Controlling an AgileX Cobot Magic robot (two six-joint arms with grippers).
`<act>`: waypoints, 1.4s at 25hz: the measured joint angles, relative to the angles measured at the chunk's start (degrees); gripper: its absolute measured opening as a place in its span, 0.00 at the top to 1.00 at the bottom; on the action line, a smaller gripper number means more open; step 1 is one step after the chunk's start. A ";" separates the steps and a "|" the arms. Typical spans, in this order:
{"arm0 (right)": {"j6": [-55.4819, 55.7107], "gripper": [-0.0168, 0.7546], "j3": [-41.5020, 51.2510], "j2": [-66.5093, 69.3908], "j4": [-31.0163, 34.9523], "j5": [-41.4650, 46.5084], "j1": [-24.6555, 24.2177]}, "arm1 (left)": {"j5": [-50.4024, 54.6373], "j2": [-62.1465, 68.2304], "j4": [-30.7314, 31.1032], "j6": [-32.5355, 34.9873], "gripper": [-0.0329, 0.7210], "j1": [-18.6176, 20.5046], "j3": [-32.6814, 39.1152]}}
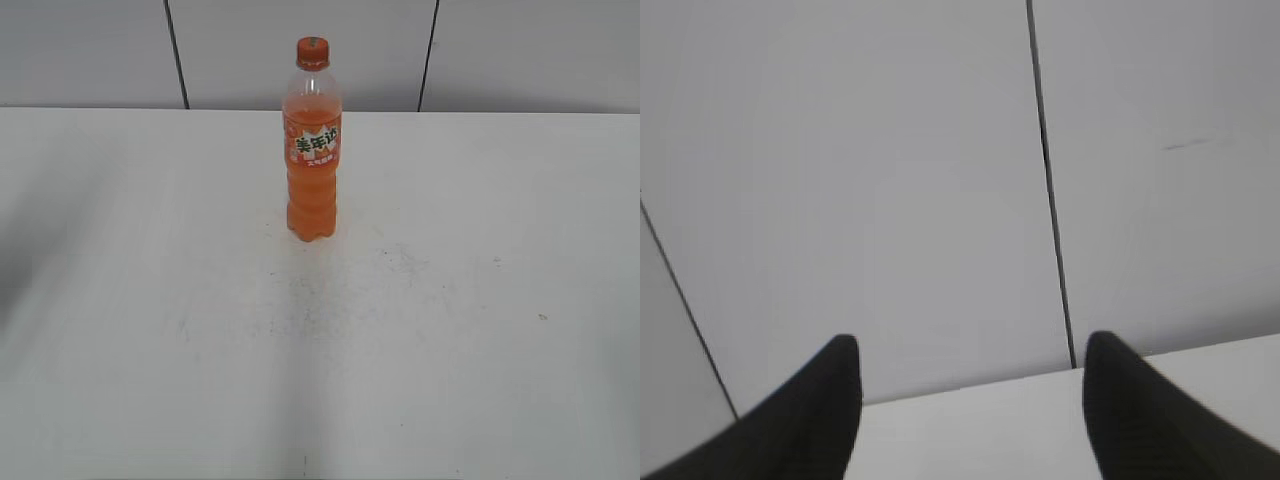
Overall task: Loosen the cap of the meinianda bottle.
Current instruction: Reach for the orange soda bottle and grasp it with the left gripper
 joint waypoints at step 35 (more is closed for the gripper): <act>0.00 0.31 0.00 0.00 0.00 0.00 0.00 | -31.92 61.39 73.44 -49.09 0.24 -8.17 -41.56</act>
